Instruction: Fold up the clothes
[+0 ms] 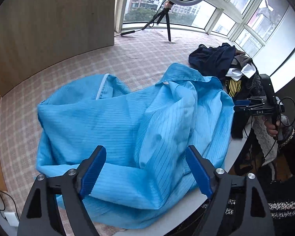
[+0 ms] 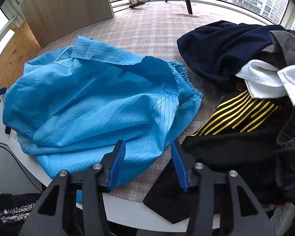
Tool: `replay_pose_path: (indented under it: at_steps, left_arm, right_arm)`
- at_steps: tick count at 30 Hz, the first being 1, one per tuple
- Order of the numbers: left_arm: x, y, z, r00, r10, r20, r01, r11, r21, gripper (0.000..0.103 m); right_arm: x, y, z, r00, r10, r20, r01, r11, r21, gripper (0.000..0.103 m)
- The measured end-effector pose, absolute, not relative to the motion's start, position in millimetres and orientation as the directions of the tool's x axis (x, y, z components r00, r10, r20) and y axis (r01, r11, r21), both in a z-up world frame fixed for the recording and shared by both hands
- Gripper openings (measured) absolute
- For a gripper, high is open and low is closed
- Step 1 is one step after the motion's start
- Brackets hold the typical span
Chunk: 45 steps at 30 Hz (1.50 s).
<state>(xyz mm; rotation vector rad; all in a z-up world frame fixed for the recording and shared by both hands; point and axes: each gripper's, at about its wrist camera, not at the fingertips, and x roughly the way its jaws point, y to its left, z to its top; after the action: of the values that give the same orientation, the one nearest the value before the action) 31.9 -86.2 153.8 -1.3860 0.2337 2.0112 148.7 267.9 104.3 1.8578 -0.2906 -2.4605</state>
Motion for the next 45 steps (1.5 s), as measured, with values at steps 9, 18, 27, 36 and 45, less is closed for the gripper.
replay_pose_path:
  at_steps: [9,18,27,36,45]
  left_arm:
    - [1,-81,143,-0.237,0.381,-0.894,-0.531,-0.821,-0.209,0.0]
    - [-24,-210,211,-0.536,0.135,-0.833,-0.238,-0.971,-0.004,0.022]
    - [17,-169,205,-0.541,0.159,-0.826,-0.38,-0.922,0.071,0.057]
    - [8,-70,122,-0.499,-0.041,-0.866,-0.618,-0.684,0.389,0.056]
    - [-67,-136,161,-0.409,0.087,-0.909,-0.422,-0.901,0.103,0.036]
  right_arm:
    - [163,248,101,-0.301,-0.21,-0.93,-0.085,-0.966,0.246,0.059]
    - [119,206,117,-0.344,-0.174,-0.923,0.025,-0.984,0.177,0.003]
    - [105,200,140,-0.38,-0.137,-0.915,0.049,-0.991,0.129,0.003]
    - [119,223,144,-0.396,-0.122,-0.91,-0.023,-0.989,0.143,0.003]
    - [117,248,124,-0.406,-0.159,-0.9,-0.073,-0.976,0.206,0.006]
